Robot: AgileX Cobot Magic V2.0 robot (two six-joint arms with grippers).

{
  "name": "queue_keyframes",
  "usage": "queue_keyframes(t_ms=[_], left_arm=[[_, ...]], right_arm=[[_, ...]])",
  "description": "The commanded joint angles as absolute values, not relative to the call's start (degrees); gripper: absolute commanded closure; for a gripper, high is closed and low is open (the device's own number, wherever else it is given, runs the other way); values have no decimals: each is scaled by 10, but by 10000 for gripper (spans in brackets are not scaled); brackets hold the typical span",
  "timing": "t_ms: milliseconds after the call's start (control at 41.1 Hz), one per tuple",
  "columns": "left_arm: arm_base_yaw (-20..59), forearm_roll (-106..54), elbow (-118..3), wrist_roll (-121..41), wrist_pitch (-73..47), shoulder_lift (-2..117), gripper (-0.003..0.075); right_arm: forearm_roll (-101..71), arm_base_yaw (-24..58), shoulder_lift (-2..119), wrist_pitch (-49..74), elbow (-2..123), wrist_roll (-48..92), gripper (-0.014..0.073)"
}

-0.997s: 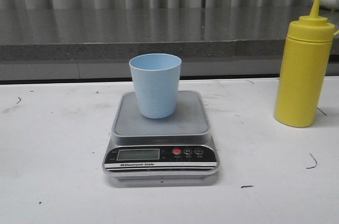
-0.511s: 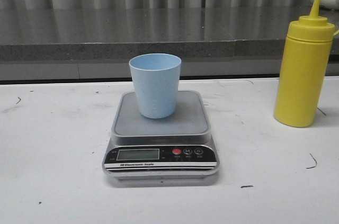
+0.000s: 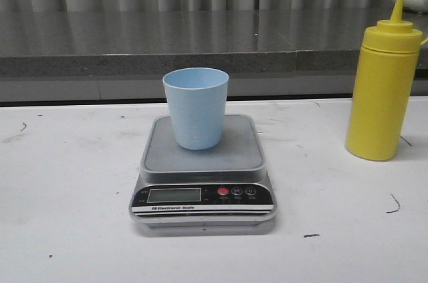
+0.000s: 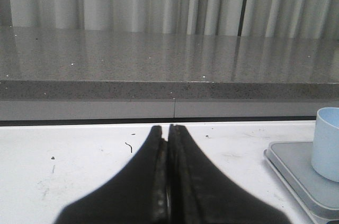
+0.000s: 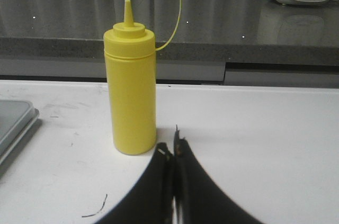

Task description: Pour seasoning into cup on scale with both arms

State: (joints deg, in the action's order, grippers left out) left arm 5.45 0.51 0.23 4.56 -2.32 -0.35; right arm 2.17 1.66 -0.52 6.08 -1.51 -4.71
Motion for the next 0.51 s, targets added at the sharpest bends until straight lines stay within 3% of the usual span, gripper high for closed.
queue_keyframes(t_ms=[0,486], left_arm=[[54,0,16,50,25,-12,740],[54,0,16,50,25,-12,740]], right_arm=[[11,13,-15,0,-12,-40,661],[3,13,-15,0,-12,-48,661]])
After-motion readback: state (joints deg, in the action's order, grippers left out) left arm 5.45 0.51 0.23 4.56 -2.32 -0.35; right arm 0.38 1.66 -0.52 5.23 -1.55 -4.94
